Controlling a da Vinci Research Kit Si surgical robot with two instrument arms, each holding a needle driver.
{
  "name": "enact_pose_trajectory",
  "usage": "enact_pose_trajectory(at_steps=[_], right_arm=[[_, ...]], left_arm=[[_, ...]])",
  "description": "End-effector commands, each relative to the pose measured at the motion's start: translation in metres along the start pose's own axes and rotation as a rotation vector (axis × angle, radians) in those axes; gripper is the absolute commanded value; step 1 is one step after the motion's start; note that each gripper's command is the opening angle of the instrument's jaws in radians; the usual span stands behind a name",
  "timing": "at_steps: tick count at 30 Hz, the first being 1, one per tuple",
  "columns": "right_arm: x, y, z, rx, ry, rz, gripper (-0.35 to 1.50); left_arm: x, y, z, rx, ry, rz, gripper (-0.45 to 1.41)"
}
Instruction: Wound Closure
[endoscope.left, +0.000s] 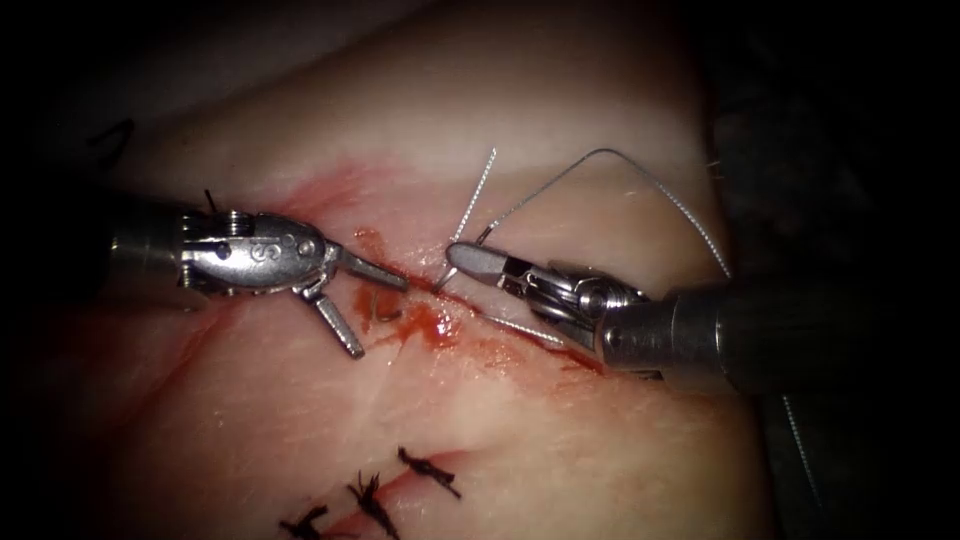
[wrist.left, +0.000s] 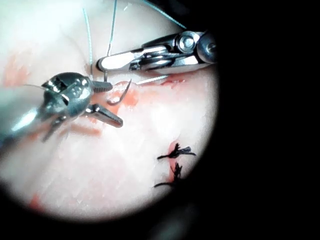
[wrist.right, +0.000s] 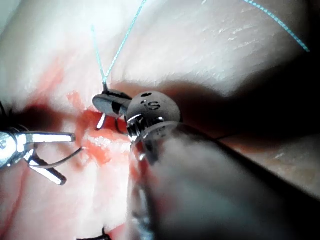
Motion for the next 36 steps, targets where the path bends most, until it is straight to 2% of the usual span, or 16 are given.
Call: enact_pose_trajectory(at_steps=[1,6,9,11,12,13,14,16,25,26,29,30,32,36], right_arm=[[-0.0005,0.0001,0.0008,0.001,-0.001,0.007,-0.35],[-0.0005,0.0000,0.0007,0.007,0.000,0.019,-0.35],[-0.0006,-0.0001,0.0007,0.013,0.000,0.025,-0.35],[-0.0008,-0.0002,0.0007,0.019,0.000,0.031,-0.35],[-0.0008,-0.0003,0.0008,0.019,0.001,-0.010,-0.08],[-0.0011,-0.0006,0.0007,0.018,0.002,-0.104,0.49],[-0.0012,-0.0006,0.0007,0.018,0.003,-0.157,0.73],[-0.0019,-0.0008,0.0008,0.019,0.002,-0.260,1.05],[-0.0017,-0.0021,0.0006,-0.012,-0.009,-0.698,1.10],[-0.0015,-0.0024,0.0005,-0.018,-0.015,-0.736,1.12],[-0.0002,-0.0038,-0.0004,-0.017,-0.025,-0.854,1.08],[0.0002,-0.0043,-0.0006,-0.015,-0.027,-0.882,1.06],[0.0014,-0.0058,-0.0012,-0.013,-0.035,-0.922,1.03],[0.0030,-0.0077,-0.0018,-0.024,-0.026,-0.951,1.03]], left_arm=[[-0.0004,-0.0003,0.0007,-0.008,-0.001,0.000,0.44],[-0.0009,-0.0008,0.0015,-0.022,-0.005,0.007,0.32],[-0.0015,-0.0010,0.0018,-0.033,-0.003,0.016,0.00],[-0.0017,-0.0007,0.0018,-0.046,0.000,-0.001,0.02],[-0.0017,-0.0007,0.0017,-0.050,0.005,-0.018,0.04],[-0.0018,-0.0008,0.0016,-0.051,0.008,-0.016,-0.35],[-0.0018,-0.0009,0.0015,-0.043,0.010,-0.016,-0.45],[-0.0018,-0.0010,0.0014,-0.007,0.025,-0.058,-0.45],[-0.0013,-0.0011,0.0014,-0.015,0.139,-0.297,-0.45],[-0.0012,-0.0011,0.0014,-0.008,0.148,-0.357,-0.45],[-0.0002,-0.0011,0.0014,0.037,0.205,-0.656,-0.45],[0.0001,-0.0011,0.0014,0.039,0.214,-0.684,-0.45],[0.0013,-0.0013,0.0011,0.028,0.262,-0.822,-0.45],[0.0020,-0.0013,0.0008,0.038,0.298,-0.963,-0.45]])
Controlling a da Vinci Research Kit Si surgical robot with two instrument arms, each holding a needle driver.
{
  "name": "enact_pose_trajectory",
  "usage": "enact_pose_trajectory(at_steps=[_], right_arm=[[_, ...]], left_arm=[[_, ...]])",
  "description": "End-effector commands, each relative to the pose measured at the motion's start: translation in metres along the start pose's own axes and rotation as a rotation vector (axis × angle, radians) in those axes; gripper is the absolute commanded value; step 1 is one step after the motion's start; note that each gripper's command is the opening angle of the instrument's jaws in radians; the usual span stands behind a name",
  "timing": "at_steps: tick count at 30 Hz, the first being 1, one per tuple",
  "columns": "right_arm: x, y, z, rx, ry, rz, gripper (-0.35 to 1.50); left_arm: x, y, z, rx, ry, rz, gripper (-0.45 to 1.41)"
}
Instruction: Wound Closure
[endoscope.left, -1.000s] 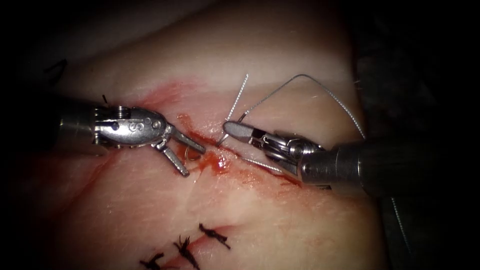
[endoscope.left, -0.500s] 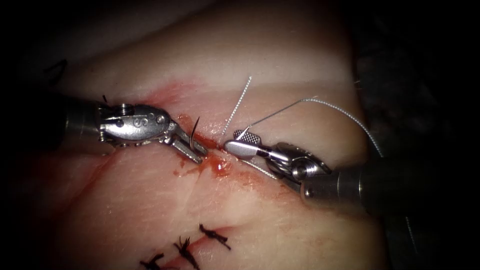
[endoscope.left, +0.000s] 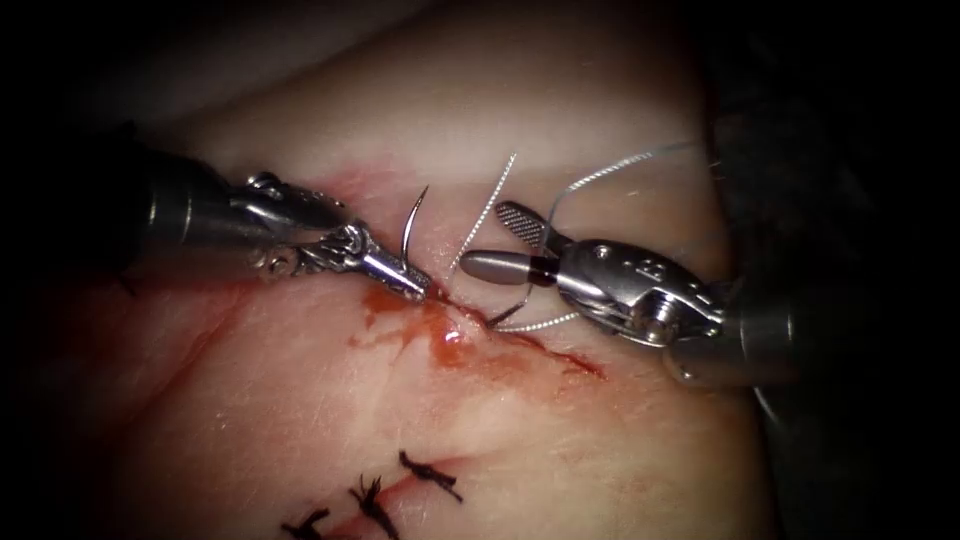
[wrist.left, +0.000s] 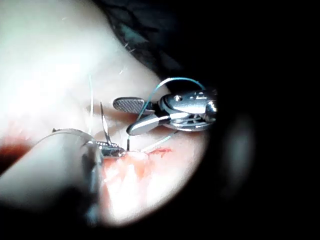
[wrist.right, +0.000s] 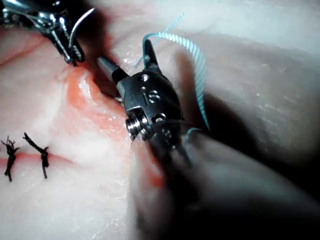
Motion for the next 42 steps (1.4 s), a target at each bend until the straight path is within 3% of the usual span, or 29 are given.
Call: enact_pose_trajectory(at_steps=[1,9,15,21,33,38,42], right_arm=[[0.0006,-0.0002,0.0005,0.000,0.000,-0.008,1.03],[0.0015,0.0003,-0.0006,-0.003,0.001,-0.010,1.00],[0.0008,0.0005,-0.0007,0.000,0.002,-0.017,1.06],[-0.0002,0.0014,-0.0013,0.000,-0.007,-0.028,1.10],[-0.0030,0.0013,-0.0049,-0.053,-0.238,0.031,1.18],[-0.0031,-0.0004,-0.0065,-0.061,-0.298,0.104,1.30],[-0.0019,-0.0020,-0.0067,-0.030,-0.326,0.118,1.20]], left_arm=[[-0.0001,-0.0005,0.0005,0.003,0.008,-0.040,-0.45],[-0.0002,-0.0004,-0.0007,0.008,0.045,-0.183,-0.45],[0.0003,0.0005,-0.0013,-0.005,0.031,-0.195,-0.45],[0.0007,0.0015,-0.0020,-0.008,0.026,-0.122,-0.45],[0.0026,0.0042,-0.0035,0.035,0.052,-0.062,-0.45],[0.0036,0.0053,-0.0046,0.051,0.086,-0.035,-0.45],[0.0047,0.0064,-0.0057,0.056,0.107,-0.038,-0.45]])
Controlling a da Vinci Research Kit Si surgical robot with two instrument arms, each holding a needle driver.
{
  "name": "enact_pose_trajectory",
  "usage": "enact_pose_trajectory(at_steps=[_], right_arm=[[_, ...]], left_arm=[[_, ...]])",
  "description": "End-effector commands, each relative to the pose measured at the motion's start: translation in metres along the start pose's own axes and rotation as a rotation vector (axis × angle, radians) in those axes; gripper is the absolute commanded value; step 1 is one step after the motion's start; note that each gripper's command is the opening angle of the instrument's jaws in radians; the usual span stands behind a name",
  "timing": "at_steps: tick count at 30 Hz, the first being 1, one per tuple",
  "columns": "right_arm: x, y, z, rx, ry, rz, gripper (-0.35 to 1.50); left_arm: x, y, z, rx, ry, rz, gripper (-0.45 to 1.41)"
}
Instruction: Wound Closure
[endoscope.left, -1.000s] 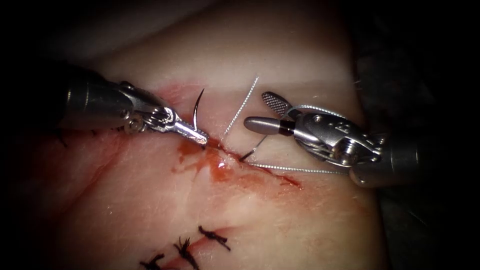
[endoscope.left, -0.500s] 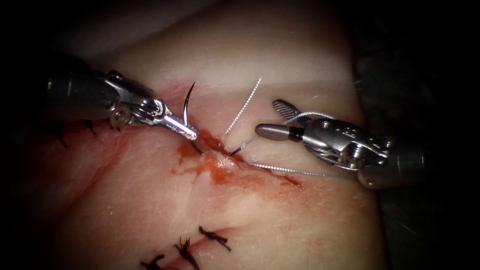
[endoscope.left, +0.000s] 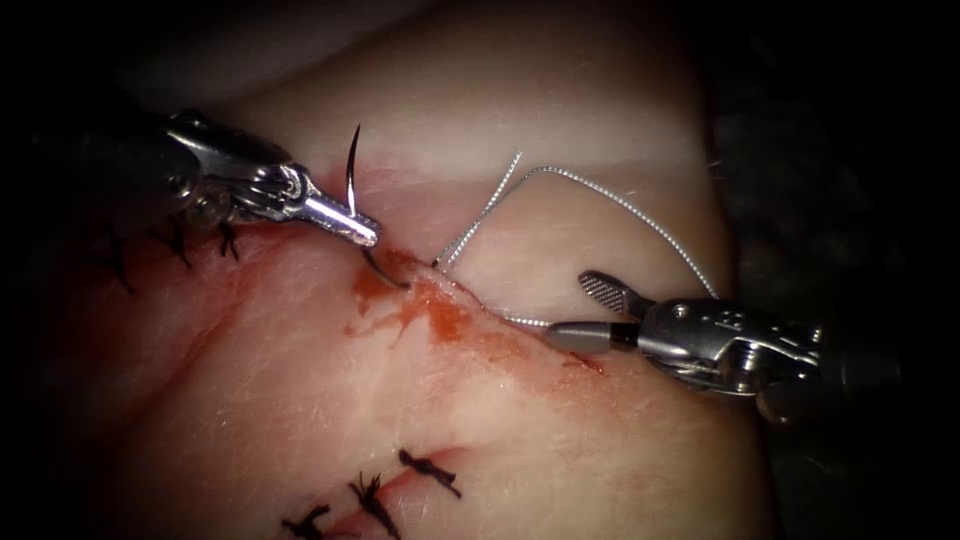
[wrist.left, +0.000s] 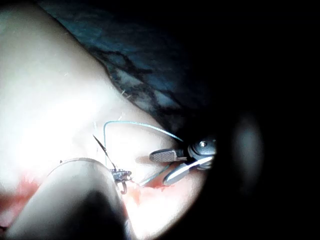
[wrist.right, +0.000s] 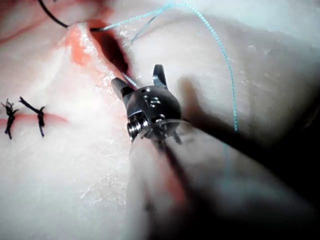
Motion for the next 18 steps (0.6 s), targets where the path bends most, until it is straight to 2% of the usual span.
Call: enact_pose_trajectory(at_steps=[1,3,4,5,9,15,18], right_arm=[[0.0009,-0.0013,0.0007,0.020,0.001,0.008,1.18],[0.0024,-0.0019,0.0006,0.033,0.025,0.025,1.03],[0.0031,-0.0022,0.0005,0.040,0.040,0.032,0.83],[0.0039,-0.0024,0.0004,0.048,0.055,0.029,0.53],[0.0072,-0.0039,0.0008,0.061,0.114,-0.049,-0.13],[0.0099,-0.0053,0.0026,0.080,0.237,-0.113,-0.14],[0.0107,-0.0057,0.0038,0.085,0.304,-0.142,-0.26]], left_arm=[[0.0003,-0.0002,0.0002,0.003,0.010,-0.009,-0.45],[0.0010,0.0006,-0.0005,0.012,0.035,-0.023,-0.45],[0.0012,0.0008,-0.0008,0.017,0.045,-0.029,-0.45],[0.0014,0.0011,-0.0010,0.023,0.057,-0.035,-0.45],[0.0019,0.0020,-0.0019,0.046,0.109,-0.115,-0.45],[0.0019,0.0021,-0.0017,0.032,0.112,-0.297,-0.45],[0.0018,0.0019,-0.0015,0.026,0.115,-0.401,-0.45]])
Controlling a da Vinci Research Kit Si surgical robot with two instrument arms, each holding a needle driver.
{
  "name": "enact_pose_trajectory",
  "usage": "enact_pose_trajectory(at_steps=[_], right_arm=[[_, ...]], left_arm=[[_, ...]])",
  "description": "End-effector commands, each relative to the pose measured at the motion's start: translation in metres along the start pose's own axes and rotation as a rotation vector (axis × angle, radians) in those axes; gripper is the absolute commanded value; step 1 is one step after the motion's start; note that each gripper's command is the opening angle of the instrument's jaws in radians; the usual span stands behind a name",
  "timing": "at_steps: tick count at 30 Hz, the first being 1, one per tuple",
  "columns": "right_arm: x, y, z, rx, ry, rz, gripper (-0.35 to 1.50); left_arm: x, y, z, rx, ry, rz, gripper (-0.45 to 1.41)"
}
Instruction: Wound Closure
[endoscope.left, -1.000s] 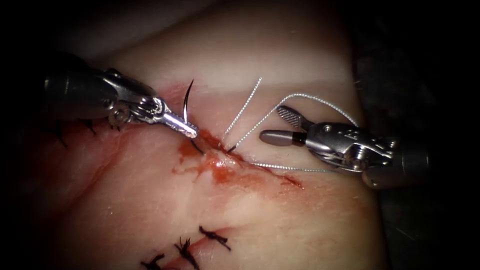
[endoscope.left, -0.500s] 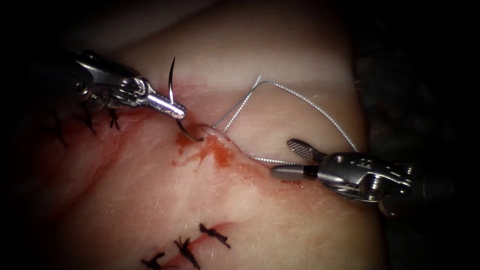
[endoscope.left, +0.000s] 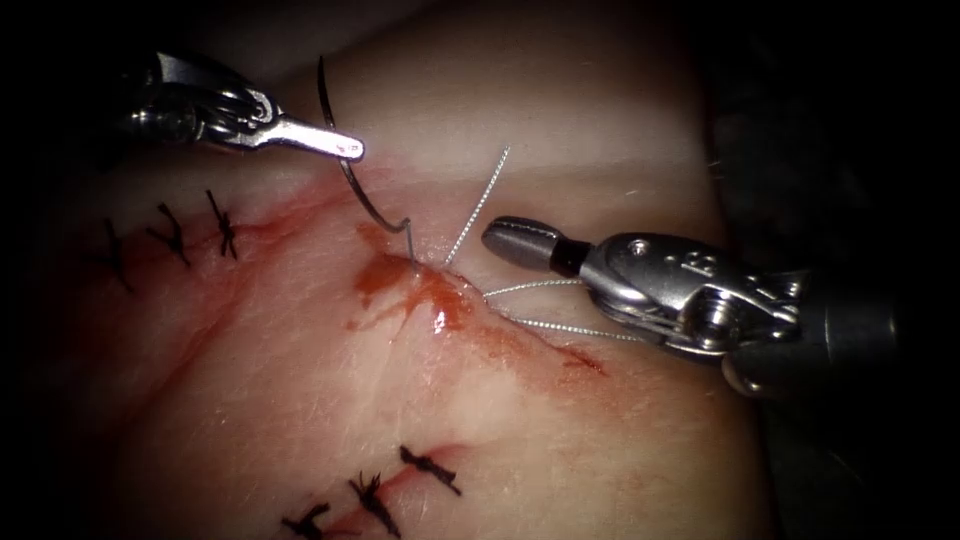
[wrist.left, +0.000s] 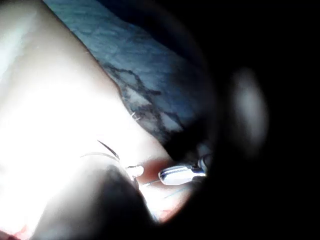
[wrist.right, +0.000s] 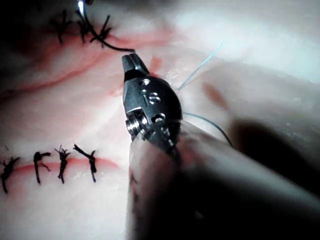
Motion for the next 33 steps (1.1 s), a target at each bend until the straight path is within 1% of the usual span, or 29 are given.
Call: enact_pose_trajectory(at_steps=[1,5,9,13,15,16,20,27,30,33], right_arm=[[0.0000,-0.0004,0.0020,0.000,0.032,-0.017,-0.35],[-0.0001,-0.0005,0.0040,-0.006,0.091,-0.073,-0.35],[-0.0008,-0.0002,0.0056,-0.017,0.105,-0.105,-0.35],[-0.0030,0.0007,0.0072,-0.034,0.107,-0.128,-0.35],[-0.0045,0.0013,0.0080,-0.046,0.082,-0.143,-0.35],[-0.0059,0.0015,0.0085,-0.056,0.037,-0.155,-0.35],[-0.0079,0.0010,0.0088,-0.058,-0.026,-0.164,-0.35],[-0.0113,-0.0018,0.0080,0.035,-0.125,-0.122,-0.35],[-0.0124,-0.0028,0.0075,0.078,-0.151,-0.105,-0.35],[-0.0129,-0.0033,0.0072,0.116,-0.171,-0.097,-0.35]], left_arm=[[0.0001,-0.0006,0.0006,-0.001,-0.004,-0.054,-0.45],[0.0002,-0.0006,0.0006,-0.005,-0.014,-0.203,-0.45],[0.0007,-0.0001,0.0003,-0.055,-0.017,-0.223,-0.45],[0.0015,0.0011,-0.0002,-0.127,-0.013,-0.242,-0.45],[0.0018,0.0017,-0.0005,-0.150,-0.013,-0.244,-0.45],[0.0019,0.0022,-0.0006,-0.154,-0.012,-0.231,-0.45],[0.0020,0.0022,-0.0007,-0.154,-0.011,-0.197,-0.45],[0.0025,0.0019,-0.0013,-0.151,0.013,-0.127,-0.45],[0.0028,0.0018,-0.0015,-0.148,0.026,-0.104,-0.45],[0.0032,0.0021,-0.0019,-0.151,0.047,-0.074,-0.45]])
